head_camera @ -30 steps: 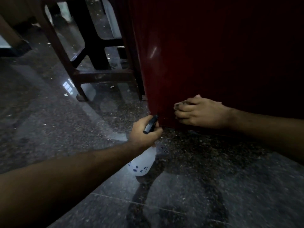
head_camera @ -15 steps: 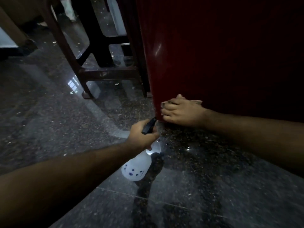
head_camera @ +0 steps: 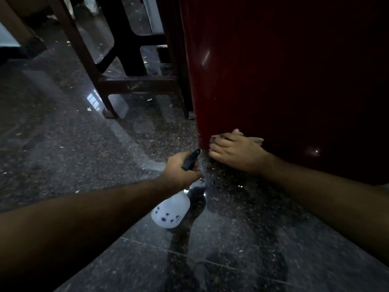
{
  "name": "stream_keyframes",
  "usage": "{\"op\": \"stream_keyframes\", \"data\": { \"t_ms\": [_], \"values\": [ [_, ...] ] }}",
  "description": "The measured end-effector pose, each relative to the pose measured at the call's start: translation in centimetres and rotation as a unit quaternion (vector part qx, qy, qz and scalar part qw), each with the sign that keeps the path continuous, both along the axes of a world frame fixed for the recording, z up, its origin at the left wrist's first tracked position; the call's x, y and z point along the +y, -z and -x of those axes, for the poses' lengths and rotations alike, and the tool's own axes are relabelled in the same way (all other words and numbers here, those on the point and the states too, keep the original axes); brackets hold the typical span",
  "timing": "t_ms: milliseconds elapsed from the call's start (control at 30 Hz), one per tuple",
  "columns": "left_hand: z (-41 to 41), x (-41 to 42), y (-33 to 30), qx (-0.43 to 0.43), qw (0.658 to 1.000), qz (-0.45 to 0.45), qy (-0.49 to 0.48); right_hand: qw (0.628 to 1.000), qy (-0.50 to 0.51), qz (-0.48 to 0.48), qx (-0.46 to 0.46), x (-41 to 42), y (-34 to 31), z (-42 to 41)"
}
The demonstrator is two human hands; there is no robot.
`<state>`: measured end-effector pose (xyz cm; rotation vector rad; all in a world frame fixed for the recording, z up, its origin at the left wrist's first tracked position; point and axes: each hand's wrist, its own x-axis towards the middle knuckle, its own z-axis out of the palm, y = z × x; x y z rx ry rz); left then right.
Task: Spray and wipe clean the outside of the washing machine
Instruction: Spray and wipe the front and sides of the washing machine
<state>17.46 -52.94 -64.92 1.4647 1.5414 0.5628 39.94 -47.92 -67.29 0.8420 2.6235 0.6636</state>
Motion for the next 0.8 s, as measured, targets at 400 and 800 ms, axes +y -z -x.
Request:
{"op": "stream_keyframes", "data": {
  "t_ms": [400,800],
  "values": [
    [-0.2,1.9,1.7,-0.036,0.995,-0.005,-0.095,0.989,-0.015,-0.13,0.062,2.5,2.8,4.9],
    [-6.8,0.6,2.6,-0.068,0.997,0.017,-0.027,0.984,0.016,-0.121,0.126,-2.6,6.7,-6.4]
  ]
}}
